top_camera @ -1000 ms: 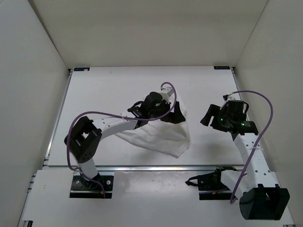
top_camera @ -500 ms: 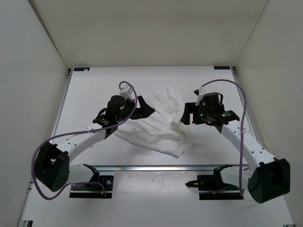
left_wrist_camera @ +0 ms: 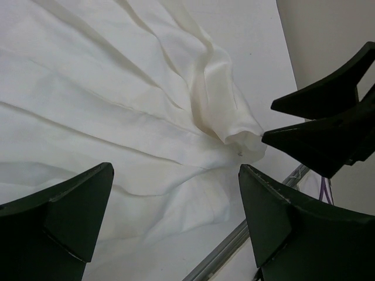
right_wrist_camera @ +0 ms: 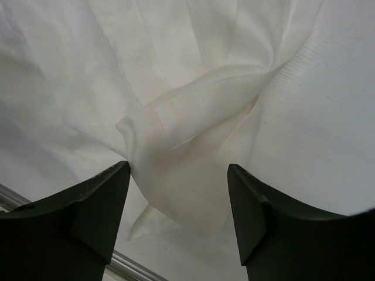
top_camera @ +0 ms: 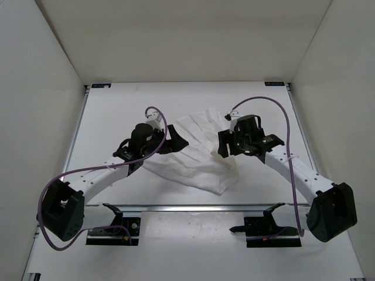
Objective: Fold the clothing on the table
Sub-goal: Flatten the skirt out
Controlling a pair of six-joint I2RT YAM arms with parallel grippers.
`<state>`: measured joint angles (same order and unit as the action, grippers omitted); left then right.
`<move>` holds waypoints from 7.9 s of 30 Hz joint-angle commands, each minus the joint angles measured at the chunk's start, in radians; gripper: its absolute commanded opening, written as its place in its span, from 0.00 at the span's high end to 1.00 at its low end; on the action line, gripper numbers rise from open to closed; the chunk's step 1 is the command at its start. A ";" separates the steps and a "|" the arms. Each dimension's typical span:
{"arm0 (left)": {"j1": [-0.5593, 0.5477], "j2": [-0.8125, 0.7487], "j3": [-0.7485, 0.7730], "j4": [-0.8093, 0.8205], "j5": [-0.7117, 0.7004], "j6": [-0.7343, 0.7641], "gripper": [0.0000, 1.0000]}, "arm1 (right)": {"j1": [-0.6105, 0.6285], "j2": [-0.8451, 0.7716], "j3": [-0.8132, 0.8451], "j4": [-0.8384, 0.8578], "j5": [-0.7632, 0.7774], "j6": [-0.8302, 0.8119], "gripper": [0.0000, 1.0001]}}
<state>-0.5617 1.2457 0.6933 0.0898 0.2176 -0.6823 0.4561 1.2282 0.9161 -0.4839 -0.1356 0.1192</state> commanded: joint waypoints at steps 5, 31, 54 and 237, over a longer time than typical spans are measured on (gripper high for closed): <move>0.008 -0.040 -0.017 0.025 0.032 -0.008 0.01 | -0.011 0.062 -0.031 0.054 0.001 -0.021 0.42; -0.260 0.282 0.342 -0.251 0.054 0.253 0.01 | -0.353 -0.090 -0.220 0.071 0.143 -0.039 1.00; -0.532 0.689 0.730 -0.429 -0.179 0.438 0.02 | -0.433 -0.136 -0.286 0.077 0.085 -0.012 1.00; 0.261 0.287 0.989 -0.417 -0.265 0.406 1.00 | -0.382 0.377 0.922 -0.032 -0.127 -0.071 1.00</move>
<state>-0.2974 1.8061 1.8622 -0.5198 0.1406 -0.3183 0.1165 1.7481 2.0159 -0.5659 -0.3847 0.1188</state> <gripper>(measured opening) 0.135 0.005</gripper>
